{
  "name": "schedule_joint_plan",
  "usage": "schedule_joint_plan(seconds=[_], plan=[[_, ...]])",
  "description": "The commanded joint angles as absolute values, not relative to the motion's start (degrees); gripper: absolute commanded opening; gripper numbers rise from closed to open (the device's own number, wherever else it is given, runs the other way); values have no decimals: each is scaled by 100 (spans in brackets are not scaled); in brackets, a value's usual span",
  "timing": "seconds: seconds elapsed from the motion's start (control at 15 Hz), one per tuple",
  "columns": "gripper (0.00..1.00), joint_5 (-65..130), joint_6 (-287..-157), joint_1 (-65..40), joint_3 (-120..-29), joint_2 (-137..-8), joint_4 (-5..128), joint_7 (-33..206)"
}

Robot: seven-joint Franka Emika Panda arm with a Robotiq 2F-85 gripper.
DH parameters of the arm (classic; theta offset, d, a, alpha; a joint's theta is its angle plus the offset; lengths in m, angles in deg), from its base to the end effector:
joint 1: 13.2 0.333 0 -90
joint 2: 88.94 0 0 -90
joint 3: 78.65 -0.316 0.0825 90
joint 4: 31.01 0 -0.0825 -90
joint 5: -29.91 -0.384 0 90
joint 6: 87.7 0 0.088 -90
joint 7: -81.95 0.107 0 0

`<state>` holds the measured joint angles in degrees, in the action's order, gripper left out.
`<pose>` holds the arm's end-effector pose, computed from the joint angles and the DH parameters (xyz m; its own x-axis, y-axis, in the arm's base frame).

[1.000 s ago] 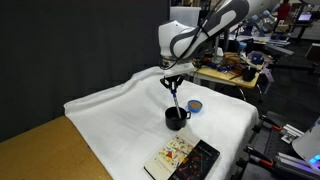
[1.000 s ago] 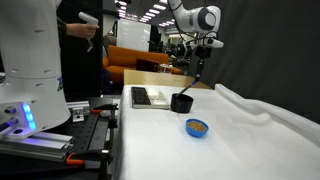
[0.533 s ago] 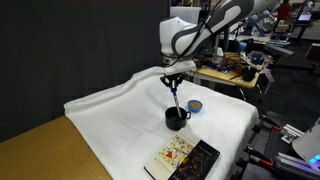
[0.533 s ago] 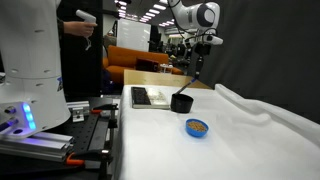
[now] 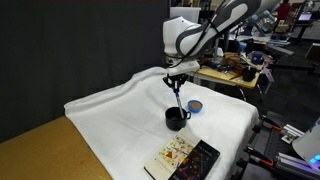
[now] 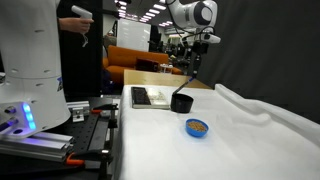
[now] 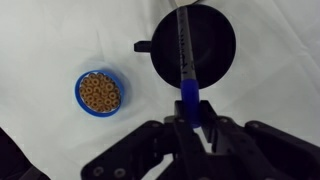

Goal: Take the pen out of the black cup and put it on the table

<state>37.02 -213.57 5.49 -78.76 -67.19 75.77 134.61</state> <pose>0.5965 0.1984 0.3105 0.8700 -0.4909 0.0462 -0.4930 -0.8645 0.0980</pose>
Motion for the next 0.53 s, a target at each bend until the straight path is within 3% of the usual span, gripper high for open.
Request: schedule_joint_plan(seconds=[0.0, 0.47], plan=[[5, 3743, -21674, 409, -8010, -7046, 8036, 13380], [5, 3773, -21678, 400, -8034, -7071, 8304, 13325]])
